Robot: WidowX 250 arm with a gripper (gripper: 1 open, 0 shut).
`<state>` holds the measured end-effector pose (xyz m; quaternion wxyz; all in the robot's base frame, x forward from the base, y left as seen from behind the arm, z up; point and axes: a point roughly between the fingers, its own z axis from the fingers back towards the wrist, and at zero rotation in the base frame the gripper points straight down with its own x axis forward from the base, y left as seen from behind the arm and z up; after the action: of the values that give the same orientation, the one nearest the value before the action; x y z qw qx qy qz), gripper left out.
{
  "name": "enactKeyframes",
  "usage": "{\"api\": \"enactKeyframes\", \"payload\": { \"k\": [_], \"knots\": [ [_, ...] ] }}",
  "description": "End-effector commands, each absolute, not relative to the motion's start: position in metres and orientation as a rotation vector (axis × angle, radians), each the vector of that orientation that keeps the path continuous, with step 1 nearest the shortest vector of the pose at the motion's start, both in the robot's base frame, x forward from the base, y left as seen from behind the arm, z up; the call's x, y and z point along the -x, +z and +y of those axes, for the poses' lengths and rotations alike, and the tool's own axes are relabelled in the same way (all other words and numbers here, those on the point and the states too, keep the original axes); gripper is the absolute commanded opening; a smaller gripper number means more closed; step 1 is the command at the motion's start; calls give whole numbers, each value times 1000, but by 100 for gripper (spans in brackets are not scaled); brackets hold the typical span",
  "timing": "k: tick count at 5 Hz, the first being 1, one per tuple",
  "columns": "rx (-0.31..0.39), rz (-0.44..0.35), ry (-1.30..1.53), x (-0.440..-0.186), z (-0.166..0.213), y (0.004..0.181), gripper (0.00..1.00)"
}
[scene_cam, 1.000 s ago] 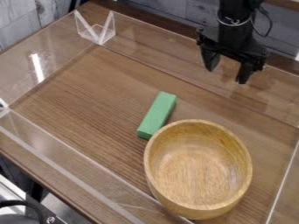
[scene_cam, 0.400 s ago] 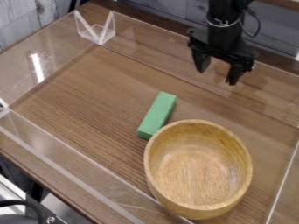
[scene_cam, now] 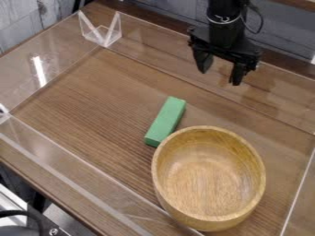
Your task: Put the green block in the brown bowl
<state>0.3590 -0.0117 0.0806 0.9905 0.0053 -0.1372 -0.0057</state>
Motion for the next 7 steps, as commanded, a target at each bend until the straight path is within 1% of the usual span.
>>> {"api": "enactKeyframes", "payload": {
  "k": [1, 7],
  "knots": [
    [-11, -352, 6, -362, -3, 107, 100],
    [-7, -321, 53, -338, 26, 97, 100]
  ]
}}
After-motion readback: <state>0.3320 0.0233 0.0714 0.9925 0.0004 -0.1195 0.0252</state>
